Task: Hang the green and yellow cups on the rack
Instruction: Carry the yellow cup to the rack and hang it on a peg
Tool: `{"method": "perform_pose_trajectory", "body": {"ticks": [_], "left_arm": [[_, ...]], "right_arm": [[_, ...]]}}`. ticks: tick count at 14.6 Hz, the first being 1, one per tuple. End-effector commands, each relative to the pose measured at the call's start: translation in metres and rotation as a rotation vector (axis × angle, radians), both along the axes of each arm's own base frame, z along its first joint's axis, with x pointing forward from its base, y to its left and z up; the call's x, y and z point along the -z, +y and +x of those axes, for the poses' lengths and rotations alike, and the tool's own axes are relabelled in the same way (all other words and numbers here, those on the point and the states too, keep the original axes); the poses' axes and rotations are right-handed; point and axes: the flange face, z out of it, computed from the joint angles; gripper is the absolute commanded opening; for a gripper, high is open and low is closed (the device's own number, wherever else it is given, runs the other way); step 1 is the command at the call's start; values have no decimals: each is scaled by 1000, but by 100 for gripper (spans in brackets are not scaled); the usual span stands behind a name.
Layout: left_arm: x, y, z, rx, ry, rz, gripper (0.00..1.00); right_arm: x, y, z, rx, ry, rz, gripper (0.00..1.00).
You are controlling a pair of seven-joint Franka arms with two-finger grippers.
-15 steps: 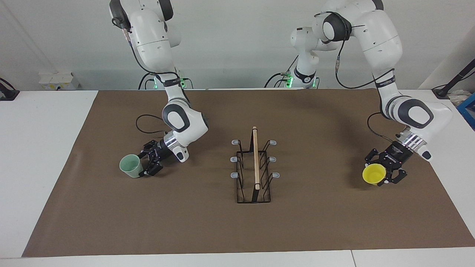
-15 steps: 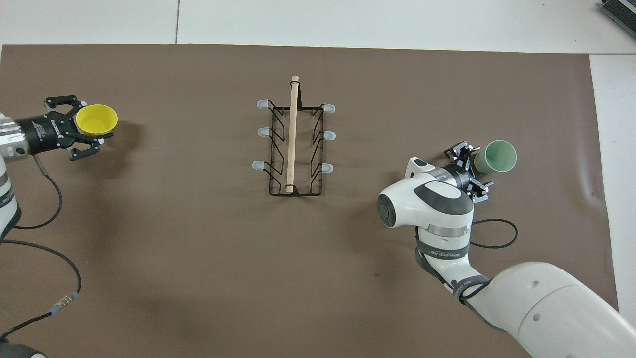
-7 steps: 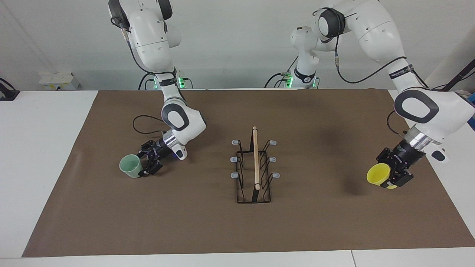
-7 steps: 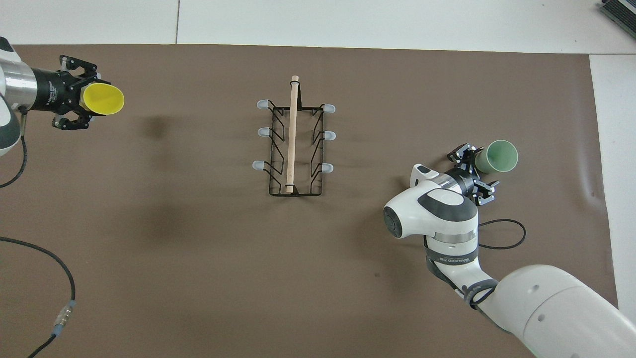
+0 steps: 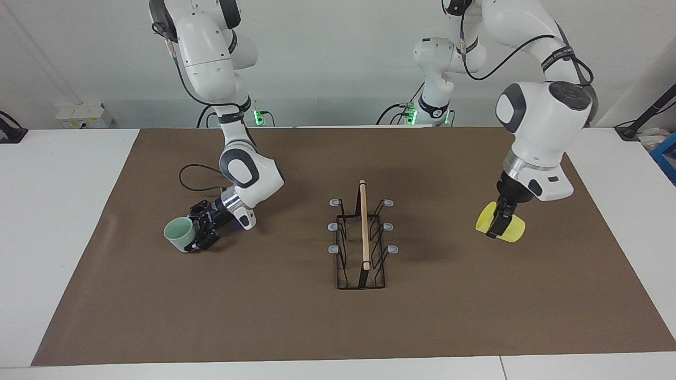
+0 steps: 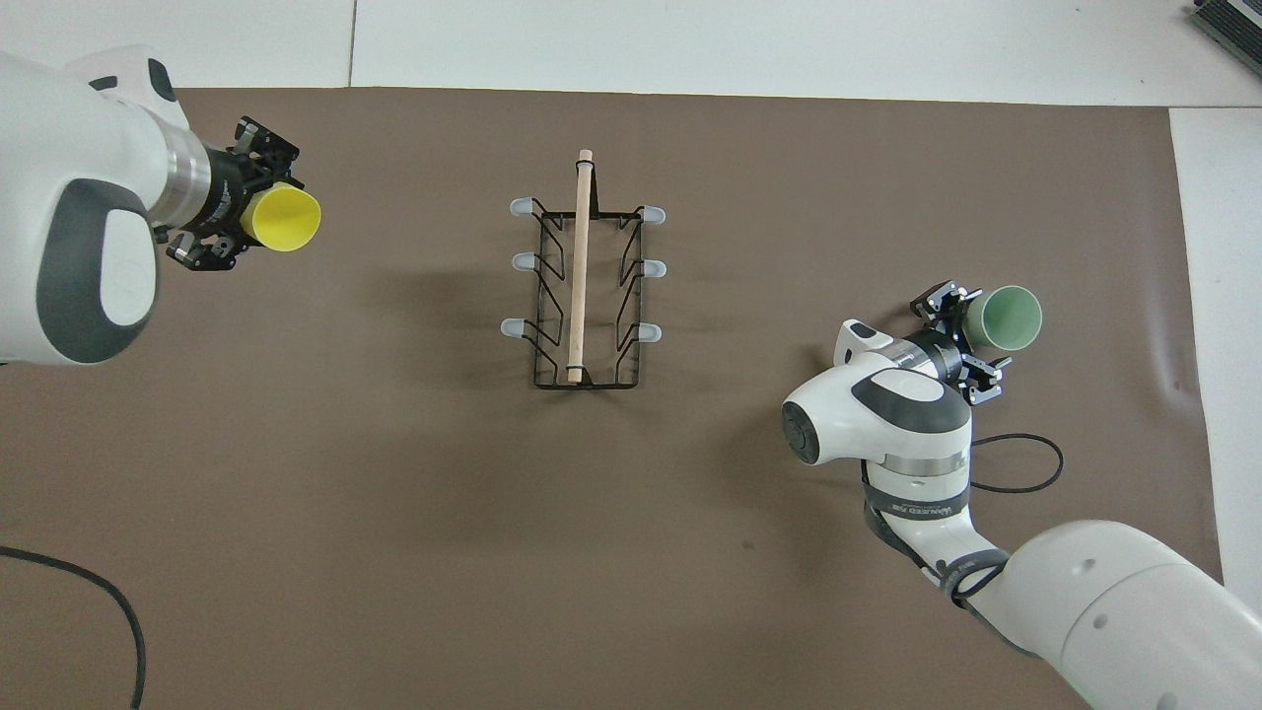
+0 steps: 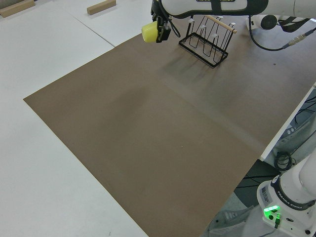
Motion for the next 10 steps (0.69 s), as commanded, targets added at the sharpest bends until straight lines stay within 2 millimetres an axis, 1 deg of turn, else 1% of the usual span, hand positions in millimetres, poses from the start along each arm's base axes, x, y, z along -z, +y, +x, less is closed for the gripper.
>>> {"method": "perform_pose_trajectory", "body": {"ticks": [1,2,3,4,6,7,8,9,10], "left_arm": [[2,-58,-29,31,-52,131,0],[6,-77,-38,31,-72,168,0],[13,-97,-51,50,-111,212,0],[20,-113,-66,58,-167,248,0],[38,-141,-97,80,-272,285,0],[44,-154,-111,125,-316,300,0],[49,-165,-123,163,-348,304,0],[52,-175,-131,192,-365,296,0],[57,-186,-140,221,-364,290,0]], "right_arm": [[-3,-8,-4,-32,-25,7,100],[-3,-8,-3,-36,-25,6,100],[-2,-8,-3,-39,-23,10,100],[-2,-7,-3,-47,-23,12,98],[-2,-7,-3,-49,-23,11,55],[-2,-7,-3,-49,-23,11,38],[-2,-7,-3,-49,-23,11,23],[-2,-7,-3,-49,-23,11,16],[-2,-7,-3,-48,-21,8,13]]}}
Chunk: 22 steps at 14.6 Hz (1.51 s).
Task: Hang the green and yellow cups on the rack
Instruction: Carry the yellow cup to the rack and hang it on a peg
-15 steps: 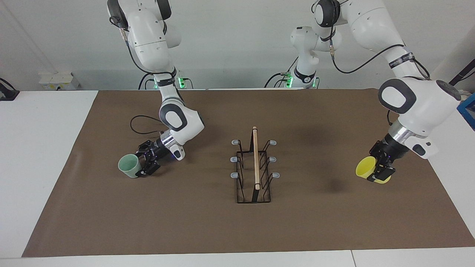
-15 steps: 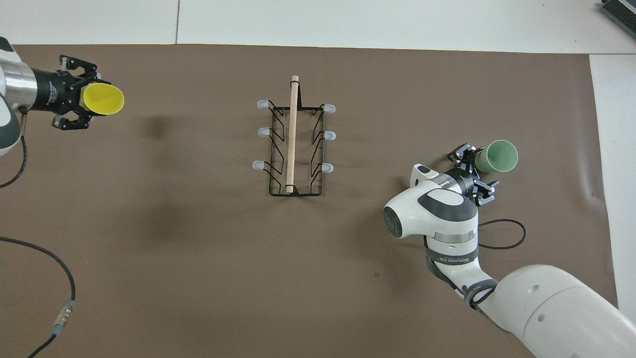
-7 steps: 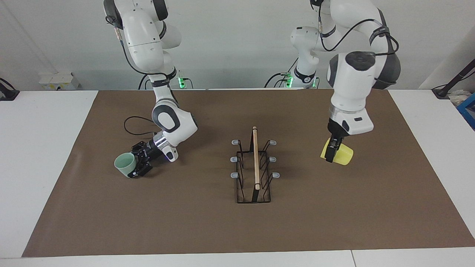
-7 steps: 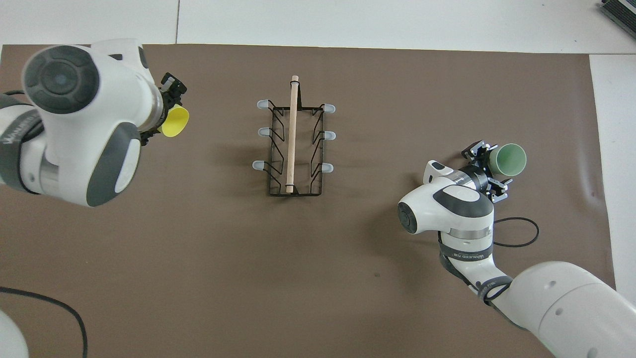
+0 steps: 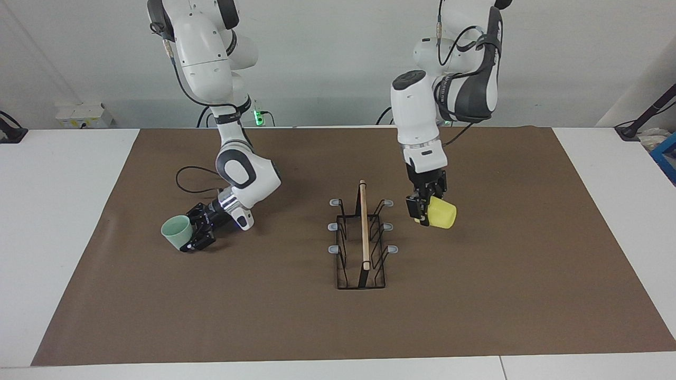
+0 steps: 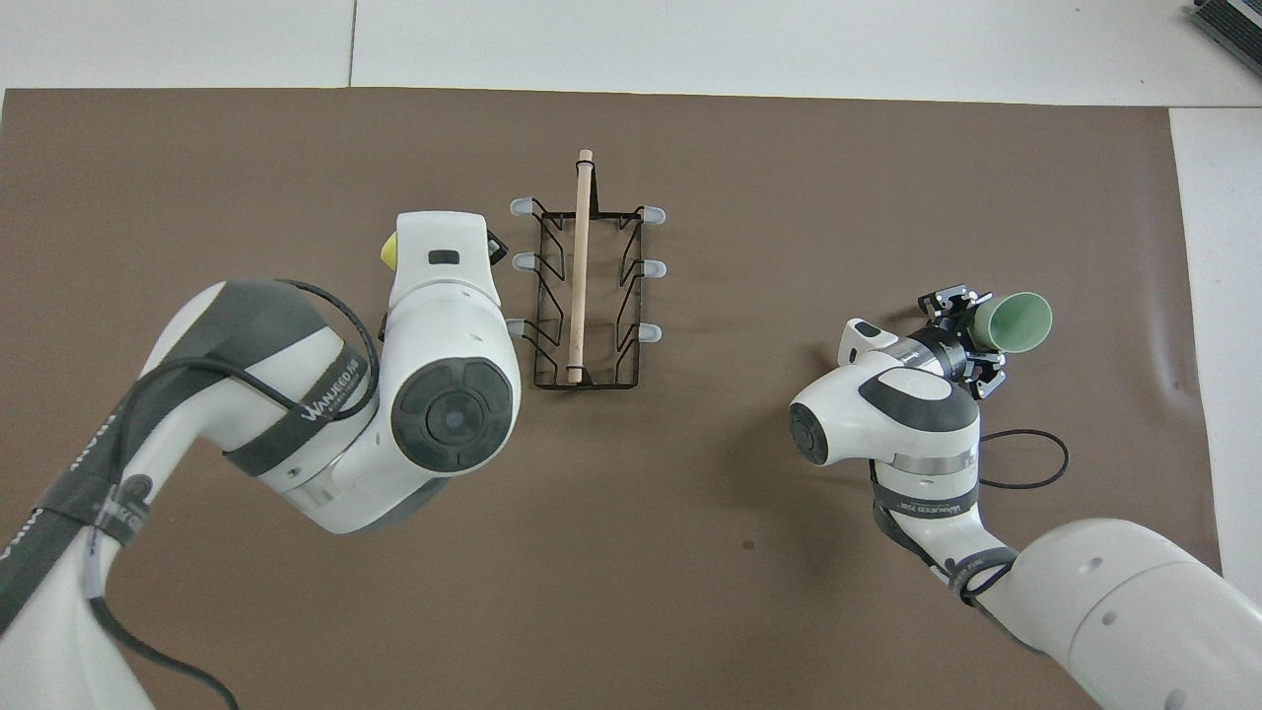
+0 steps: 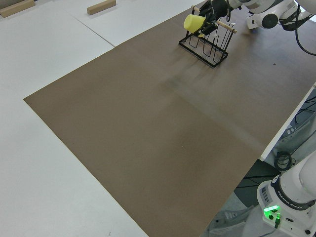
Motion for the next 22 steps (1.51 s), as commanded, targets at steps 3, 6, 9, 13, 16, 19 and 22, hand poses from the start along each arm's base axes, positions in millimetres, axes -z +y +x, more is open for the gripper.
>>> {"method": "perform_pose_trajectory", "body": {"ticks": [3,6,9,13,16,19,22], "left_arm": [[10,-18,-52,102,-28,37,0],[19,-26,-74,96,-53,43,0],[19,-34,-79,98,-88,2,0],[20,-38,-80,121,-91,-19,36],[18,-42,-79,143,-97,-46,97],[13,-44,-76,144,-104,-52,100],[7,-43,-66,160,-107,-34,100]], "right_arm": [[-7,-2,0,-13,-24,5,9],[-25,10,9,78,-31,86,9],[-57,16,19,174,4,222,9],[-106,39,18,221,29,442,8],[-151,67,12,261,-17,570,6],[-197,76,21,311,-46,698,2],[-228,76,27,401,-47,885,2]]}}
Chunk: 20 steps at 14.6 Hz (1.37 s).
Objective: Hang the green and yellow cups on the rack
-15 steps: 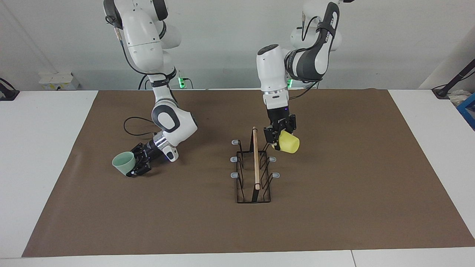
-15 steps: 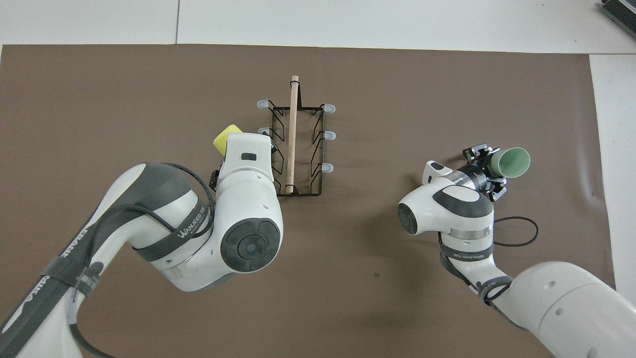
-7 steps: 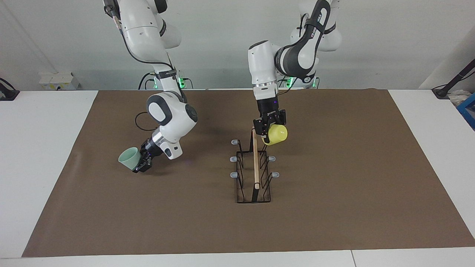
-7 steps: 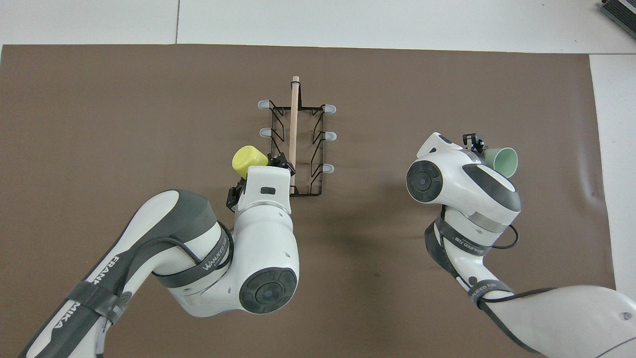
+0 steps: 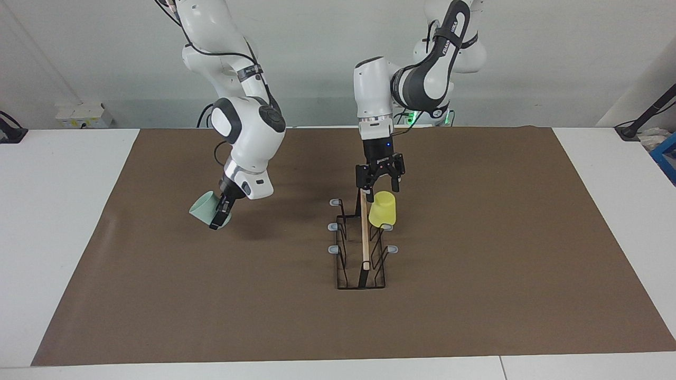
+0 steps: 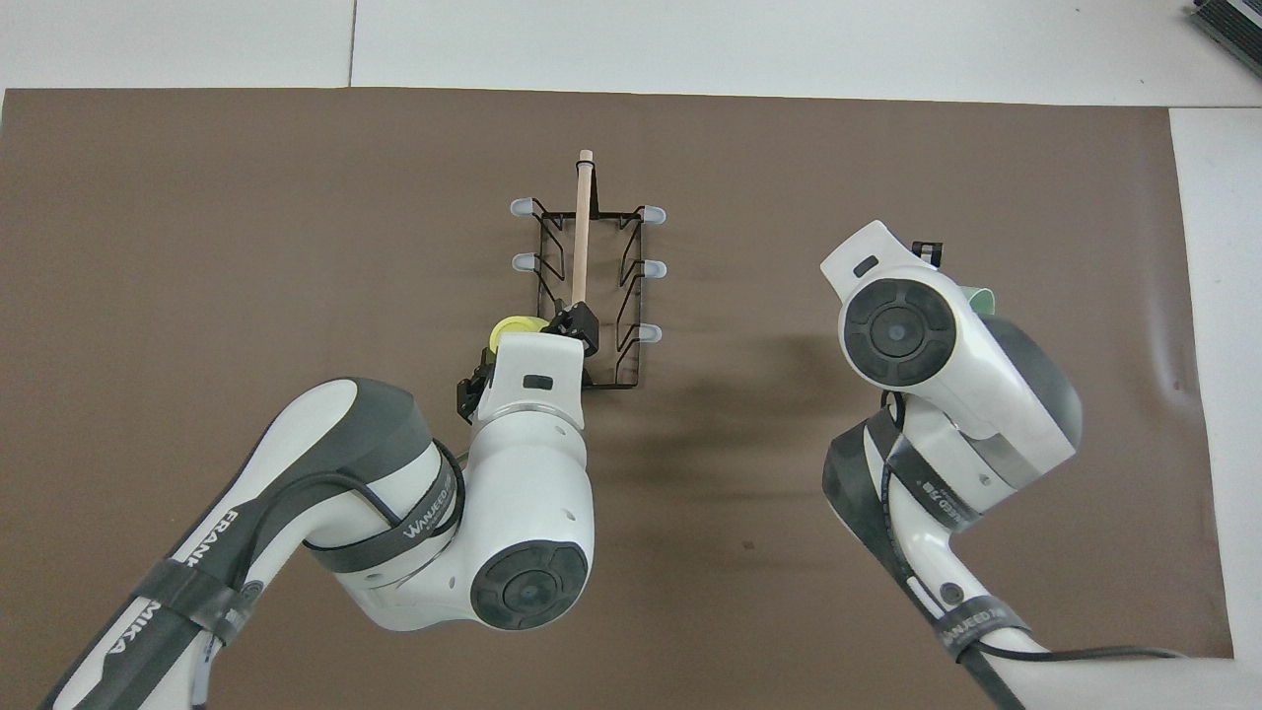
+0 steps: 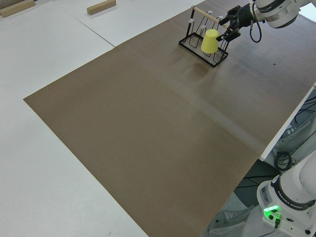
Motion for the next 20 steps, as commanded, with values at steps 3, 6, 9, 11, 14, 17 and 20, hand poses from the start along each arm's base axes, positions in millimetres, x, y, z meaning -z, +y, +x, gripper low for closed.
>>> {"method": "perform_pose_trajectory", "body": {"ticks": [3,6,9,11,14,17,20], "left_arm": [[-17,11,20,66,-12,84,100],[-22,38,40,83,4,131,100],[-41,64,64,150,73,147,100],[-56,86,78,186,124,145,100],[-83,131,96,276,208,141,100],[-109,185,110,420,331,136,100],[-140,239,122,546,399,105,100]], "right_arm": [[-33,0,7,108,-7,244,1],[-43,18,9,147,-28,458,1],[-70,35,0,170,-24,669,1],[-80,38,-3,219,-10,783,1],[-101,44,-11,217,10,953,1],[-111,45,-17,170,43,1114,1],[-134,48,-28,153,36,1233,2]]}}
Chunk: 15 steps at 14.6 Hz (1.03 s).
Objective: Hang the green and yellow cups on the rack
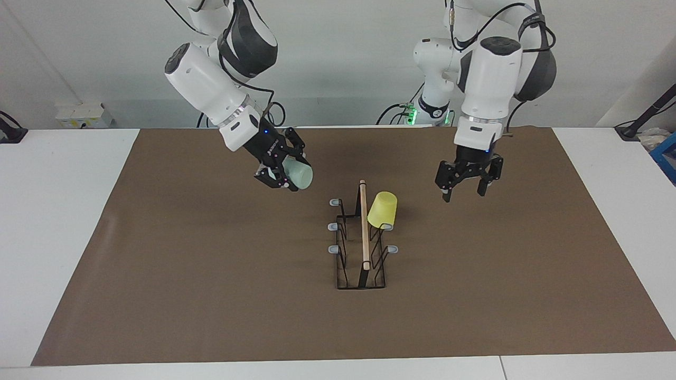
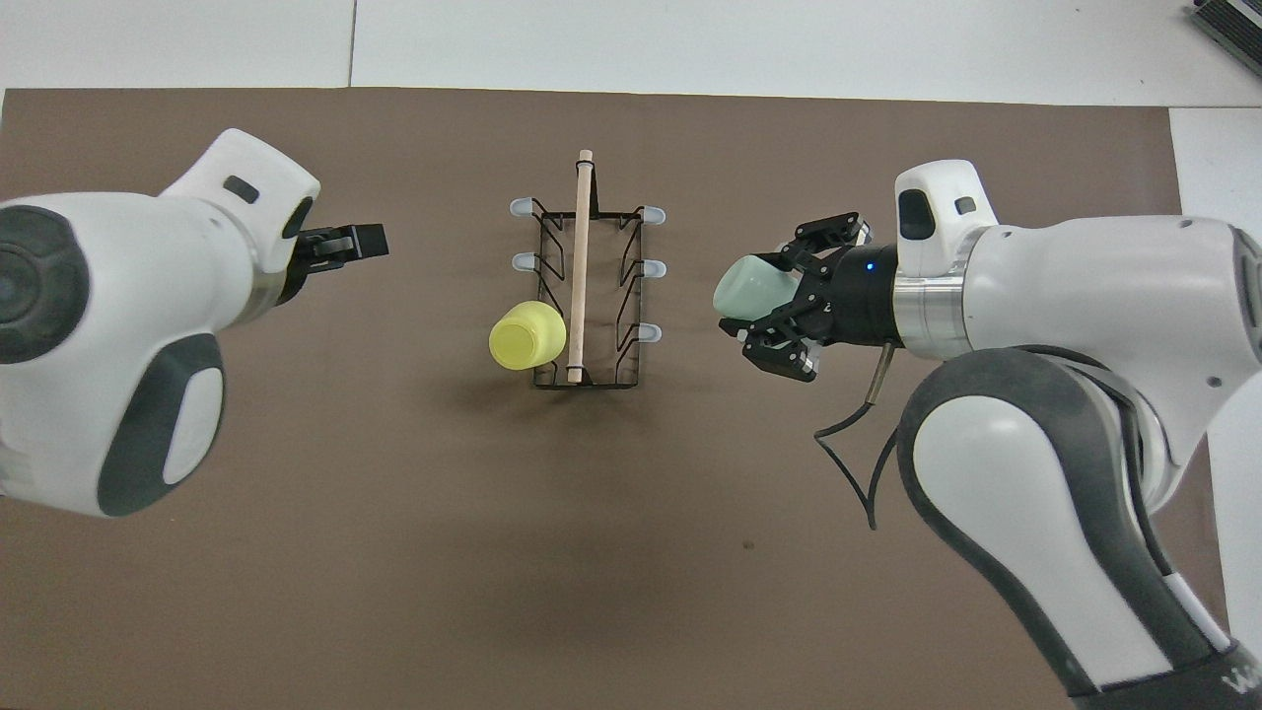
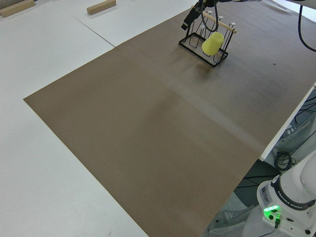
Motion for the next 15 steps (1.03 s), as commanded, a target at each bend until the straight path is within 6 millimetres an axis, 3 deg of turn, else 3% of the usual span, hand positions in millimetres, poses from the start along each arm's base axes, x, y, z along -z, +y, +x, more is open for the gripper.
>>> {"method": "perform_pose_trajectory", "body": {"ticks": [1,3,5,8,12,14,15], "left_arm": [[-30,49,8,121,68,-30,100],[-48,91,13,169,95,-53,100],[-63,110,17,229,135,-48,100],[-66,129,8,305,205,15,100],[-71,133,-12,317,252,92,100],[-70,136,-14,312,258,90,100],[-69,127,-15,326,267,90,100]], "right_arm": [[-14,-4,-17,-2,-20,82,2],[-18,-8,-17,-17,-61,162,2],[-13,-22,-21,-44,-118,218,2],[0,-35,-34,-52,-184,307,2],[12,-50,-47,-12,-288,439,2],[24,-43,-47,9,-329,514,2],[32,-37,-50,21,-340,547,2]]}}
